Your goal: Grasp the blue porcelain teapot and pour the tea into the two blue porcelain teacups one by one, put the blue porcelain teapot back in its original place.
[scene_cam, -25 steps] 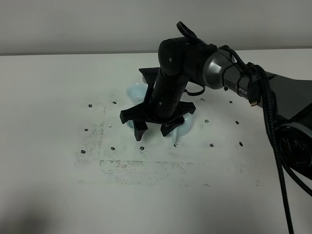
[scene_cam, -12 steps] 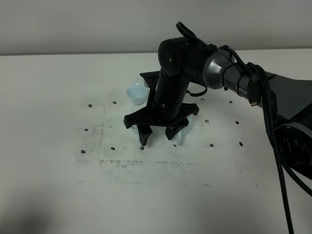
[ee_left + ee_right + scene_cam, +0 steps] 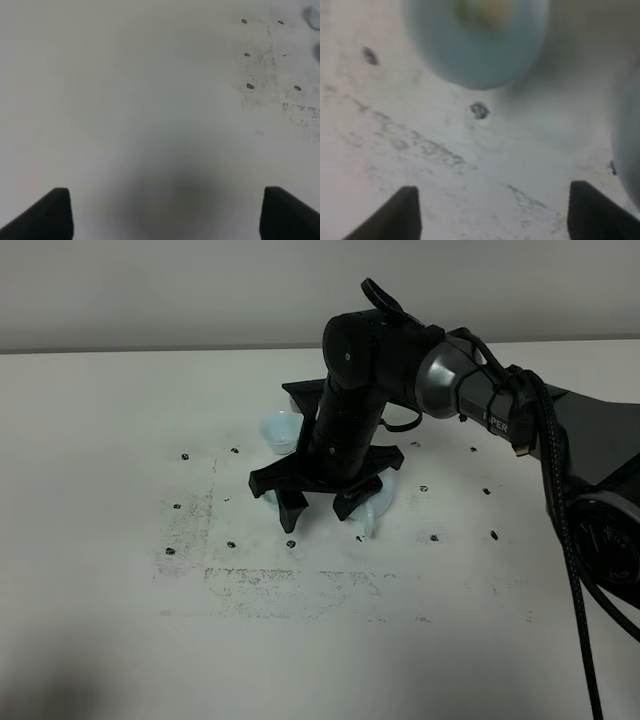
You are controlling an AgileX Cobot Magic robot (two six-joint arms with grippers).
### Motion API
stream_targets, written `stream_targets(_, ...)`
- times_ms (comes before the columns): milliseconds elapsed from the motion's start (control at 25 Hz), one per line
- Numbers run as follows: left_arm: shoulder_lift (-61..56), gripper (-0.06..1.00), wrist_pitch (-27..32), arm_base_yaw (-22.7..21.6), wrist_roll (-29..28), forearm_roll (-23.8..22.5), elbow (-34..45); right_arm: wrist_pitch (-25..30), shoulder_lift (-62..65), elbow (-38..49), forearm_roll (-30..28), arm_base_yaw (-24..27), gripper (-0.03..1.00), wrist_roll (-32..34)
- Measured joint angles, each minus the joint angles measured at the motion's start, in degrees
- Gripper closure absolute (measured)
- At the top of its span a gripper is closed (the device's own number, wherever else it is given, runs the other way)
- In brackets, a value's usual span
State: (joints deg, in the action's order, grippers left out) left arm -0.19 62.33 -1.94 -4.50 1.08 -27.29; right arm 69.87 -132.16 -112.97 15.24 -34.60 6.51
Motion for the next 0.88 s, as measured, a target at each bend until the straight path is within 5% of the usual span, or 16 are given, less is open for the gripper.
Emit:
stream_targets(440, 0.0, 0.22, 0.0, 0.0, 0.0, 0.0, 0.0, -0.08, 14.2, -3.34, -8.72, -0.33, 0.38, 1.31)
stream_targets(880, 0.0, 0.22, 0.0, 0.0, 0.0, 0.0, 0.0, -2.7, 28.96, 22.91, -14.16, 0.88, 0.38, 7.14)
